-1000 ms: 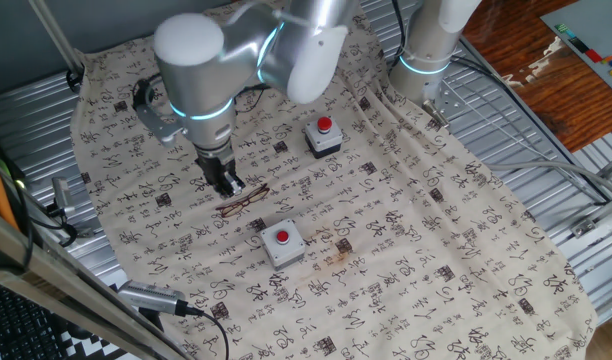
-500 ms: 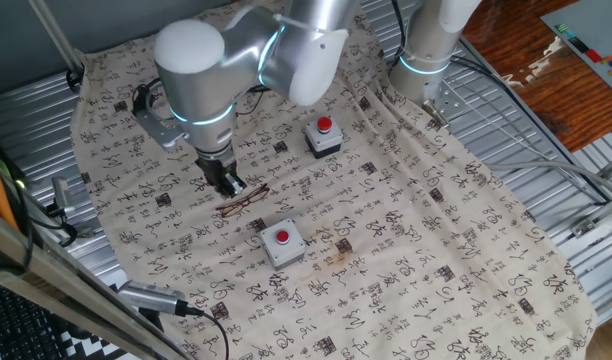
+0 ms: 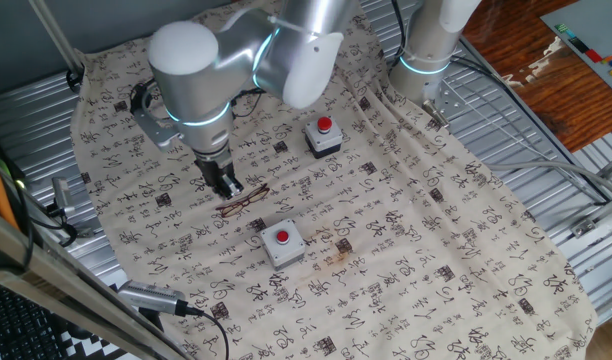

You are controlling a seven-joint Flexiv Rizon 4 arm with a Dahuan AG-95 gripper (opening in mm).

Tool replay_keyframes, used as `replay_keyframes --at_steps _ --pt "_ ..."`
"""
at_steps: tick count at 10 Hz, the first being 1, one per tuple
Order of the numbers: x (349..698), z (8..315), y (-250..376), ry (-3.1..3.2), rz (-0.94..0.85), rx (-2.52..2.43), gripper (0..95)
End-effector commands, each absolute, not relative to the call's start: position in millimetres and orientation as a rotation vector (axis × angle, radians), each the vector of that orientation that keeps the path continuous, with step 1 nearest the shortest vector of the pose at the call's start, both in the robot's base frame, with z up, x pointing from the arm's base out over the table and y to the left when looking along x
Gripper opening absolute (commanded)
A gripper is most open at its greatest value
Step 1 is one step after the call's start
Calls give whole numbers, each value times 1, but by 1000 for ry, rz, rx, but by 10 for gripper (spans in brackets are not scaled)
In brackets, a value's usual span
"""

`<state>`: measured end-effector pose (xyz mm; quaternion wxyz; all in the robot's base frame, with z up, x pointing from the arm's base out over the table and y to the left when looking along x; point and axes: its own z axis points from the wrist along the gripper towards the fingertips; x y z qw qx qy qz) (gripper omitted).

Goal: Unfold the leg of the glasses (with one hand)

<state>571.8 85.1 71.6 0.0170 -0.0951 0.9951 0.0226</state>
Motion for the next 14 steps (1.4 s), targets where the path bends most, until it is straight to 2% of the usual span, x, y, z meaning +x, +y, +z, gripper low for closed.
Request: replay_keyframes --at_steps 1,2,3,4,14 --pt "575 60 83 3091 80 -275 190" --pt "576 56 83 3084 87 -274 380" --pt "577 53 83 3082 95 -274 380" --pt "577 50 83 3083 102 -272 190" --pt "570 33 88 3083 109 -250 190"
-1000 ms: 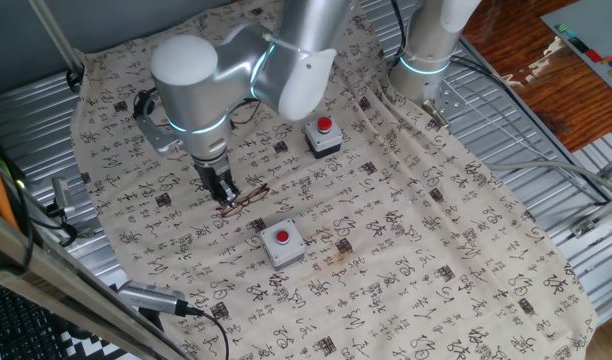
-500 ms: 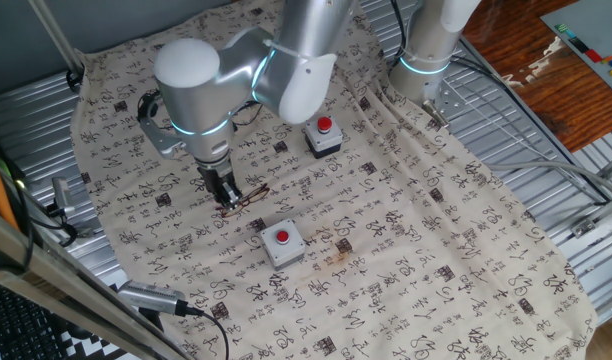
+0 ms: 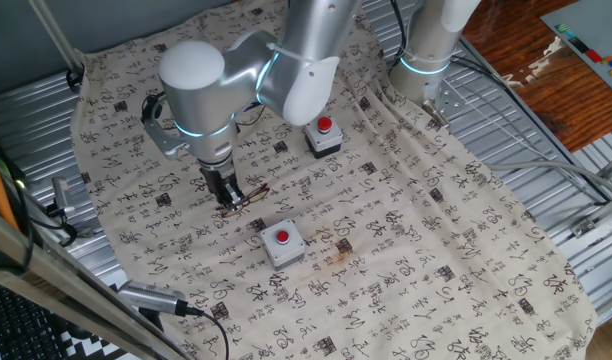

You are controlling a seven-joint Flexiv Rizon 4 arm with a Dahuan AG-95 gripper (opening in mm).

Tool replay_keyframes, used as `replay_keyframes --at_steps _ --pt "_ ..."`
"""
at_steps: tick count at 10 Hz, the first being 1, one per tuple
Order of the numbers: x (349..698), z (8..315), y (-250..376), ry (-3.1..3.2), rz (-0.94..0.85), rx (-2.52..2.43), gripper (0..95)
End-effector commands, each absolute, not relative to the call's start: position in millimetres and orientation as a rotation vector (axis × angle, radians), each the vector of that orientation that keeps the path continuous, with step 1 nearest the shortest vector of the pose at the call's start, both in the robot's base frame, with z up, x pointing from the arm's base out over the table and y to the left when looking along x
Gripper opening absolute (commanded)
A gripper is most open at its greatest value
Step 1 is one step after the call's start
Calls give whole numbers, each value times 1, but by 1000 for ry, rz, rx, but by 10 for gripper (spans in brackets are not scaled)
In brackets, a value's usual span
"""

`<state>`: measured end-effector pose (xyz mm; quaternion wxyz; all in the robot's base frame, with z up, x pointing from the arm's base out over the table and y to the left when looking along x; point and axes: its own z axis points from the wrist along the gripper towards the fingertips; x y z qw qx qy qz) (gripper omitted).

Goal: Unfold the leg of the glasses (with one hand)

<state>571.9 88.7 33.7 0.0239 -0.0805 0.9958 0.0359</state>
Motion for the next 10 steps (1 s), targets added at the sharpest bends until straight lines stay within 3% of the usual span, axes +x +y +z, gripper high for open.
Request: replay_keyframes --at_steps 1,7,8,10 --pt "570 32 88 3083 109 -250 190" --pt "566 29 87 3086 108 -256 190" --pt "566 29 87 3088 104 -253 0" --pt "567 29 87 3090 103 -243 0"
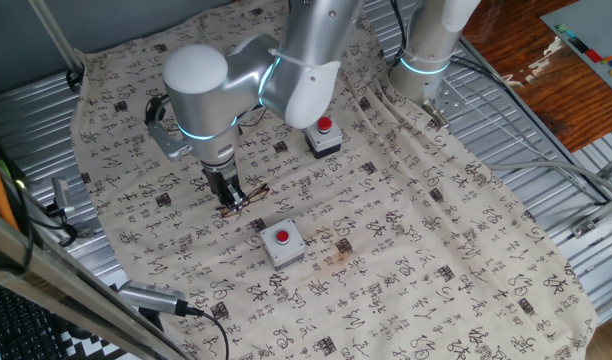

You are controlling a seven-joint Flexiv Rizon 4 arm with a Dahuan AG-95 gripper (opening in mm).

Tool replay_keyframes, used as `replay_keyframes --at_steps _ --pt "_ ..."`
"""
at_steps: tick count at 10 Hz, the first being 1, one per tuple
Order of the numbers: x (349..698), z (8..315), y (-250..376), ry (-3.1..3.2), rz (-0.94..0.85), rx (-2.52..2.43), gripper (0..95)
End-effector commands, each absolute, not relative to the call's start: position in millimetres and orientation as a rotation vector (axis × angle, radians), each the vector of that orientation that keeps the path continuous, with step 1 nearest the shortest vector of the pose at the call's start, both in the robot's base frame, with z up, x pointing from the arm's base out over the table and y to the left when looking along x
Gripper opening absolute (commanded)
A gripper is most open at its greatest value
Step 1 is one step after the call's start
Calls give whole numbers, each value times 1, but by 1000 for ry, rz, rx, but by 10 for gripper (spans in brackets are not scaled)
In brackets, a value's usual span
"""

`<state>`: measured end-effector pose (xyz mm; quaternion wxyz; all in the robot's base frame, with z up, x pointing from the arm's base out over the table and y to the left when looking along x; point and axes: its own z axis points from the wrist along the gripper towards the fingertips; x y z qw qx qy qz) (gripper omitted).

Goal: Unfold the leg of the glasses (with one hand)

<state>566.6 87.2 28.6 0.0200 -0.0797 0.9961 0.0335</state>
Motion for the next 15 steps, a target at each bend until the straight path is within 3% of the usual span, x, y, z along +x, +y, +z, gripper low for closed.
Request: replay_keyframes --at_steps 1,15 --pt "567 29 88 3091 103 -238 0" --pt "560 74 74 3074 190 -331 0"
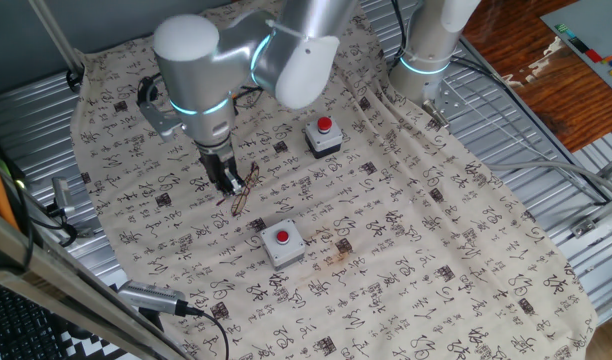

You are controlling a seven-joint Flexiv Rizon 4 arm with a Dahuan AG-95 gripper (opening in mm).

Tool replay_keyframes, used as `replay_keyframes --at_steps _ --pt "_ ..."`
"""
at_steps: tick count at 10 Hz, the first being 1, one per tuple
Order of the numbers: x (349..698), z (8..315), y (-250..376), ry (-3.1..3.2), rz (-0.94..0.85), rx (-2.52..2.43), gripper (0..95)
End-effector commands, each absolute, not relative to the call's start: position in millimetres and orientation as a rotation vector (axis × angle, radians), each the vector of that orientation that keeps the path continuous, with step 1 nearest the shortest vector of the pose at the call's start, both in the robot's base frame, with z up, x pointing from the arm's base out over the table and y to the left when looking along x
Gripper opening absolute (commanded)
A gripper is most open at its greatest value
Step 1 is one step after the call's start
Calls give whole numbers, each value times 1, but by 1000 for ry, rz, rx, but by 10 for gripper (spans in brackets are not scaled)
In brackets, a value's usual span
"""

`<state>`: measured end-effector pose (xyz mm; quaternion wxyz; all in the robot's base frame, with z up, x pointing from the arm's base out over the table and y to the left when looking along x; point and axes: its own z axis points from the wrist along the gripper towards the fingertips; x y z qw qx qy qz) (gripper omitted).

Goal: Unfold the leg of the glasses (with one hand)

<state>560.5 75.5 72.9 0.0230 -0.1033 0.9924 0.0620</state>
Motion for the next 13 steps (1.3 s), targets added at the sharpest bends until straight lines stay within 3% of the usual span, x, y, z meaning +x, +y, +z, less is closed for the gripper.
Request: replay_keyframes --at_steps 1,11,13 --pt "559 78 70 3071 192 -360 0" --pt "550 140 40 3076 191 -537 0" --pt "550 140 40 3068 186 -565 0"
